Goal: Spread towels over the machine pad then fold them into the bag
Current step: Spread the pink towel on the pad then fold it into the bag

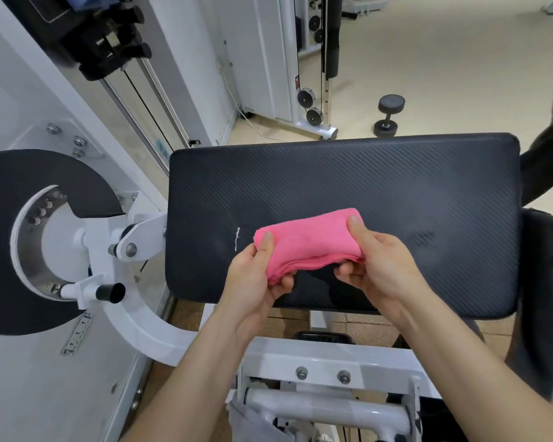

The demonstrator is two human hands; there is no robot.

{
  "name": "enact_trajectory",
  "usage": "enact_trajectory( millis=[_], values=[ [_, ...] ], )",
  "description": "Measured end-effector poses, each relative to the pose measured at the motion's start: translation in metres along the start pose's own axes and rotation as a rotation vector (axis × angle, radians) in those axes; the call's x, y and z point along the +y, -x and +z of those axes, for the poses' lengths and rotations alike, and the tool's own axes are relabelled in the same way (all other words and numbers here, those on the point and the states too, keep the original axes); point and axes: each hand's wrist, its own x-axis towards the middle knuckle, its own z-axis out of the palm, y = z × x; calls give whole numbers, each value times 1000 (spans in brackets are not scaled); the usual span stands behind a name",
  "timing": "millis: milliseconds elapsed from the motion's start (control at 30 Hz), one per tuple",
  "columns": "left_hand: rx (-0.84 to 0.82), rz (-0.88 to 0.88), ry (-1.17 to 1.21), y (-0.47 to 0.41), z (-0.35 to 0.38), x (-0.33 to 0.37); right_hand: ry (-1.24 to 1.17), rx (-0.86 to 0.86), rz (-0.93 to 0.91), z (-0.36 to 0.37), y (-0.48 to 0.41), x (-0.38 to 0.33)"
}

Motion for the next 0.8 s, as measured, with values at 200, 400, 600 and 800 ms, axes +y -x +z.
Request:
enact_trajectory(
  millis=[200,400,600,800],
  values=[
    [-135,-16,-168,35,5,-13,-79,-48,-6,-18,42,7],
    [-252,78,-449,71,-5,-44,-30,142,-140,-36,96,31],
    [-410,330,-813,121,-10,-85,347,215,-362,-53,166,63],
    [-496,430,-1191,155,-4,-127,720,162,-416,-73,210,81]
  ],
)
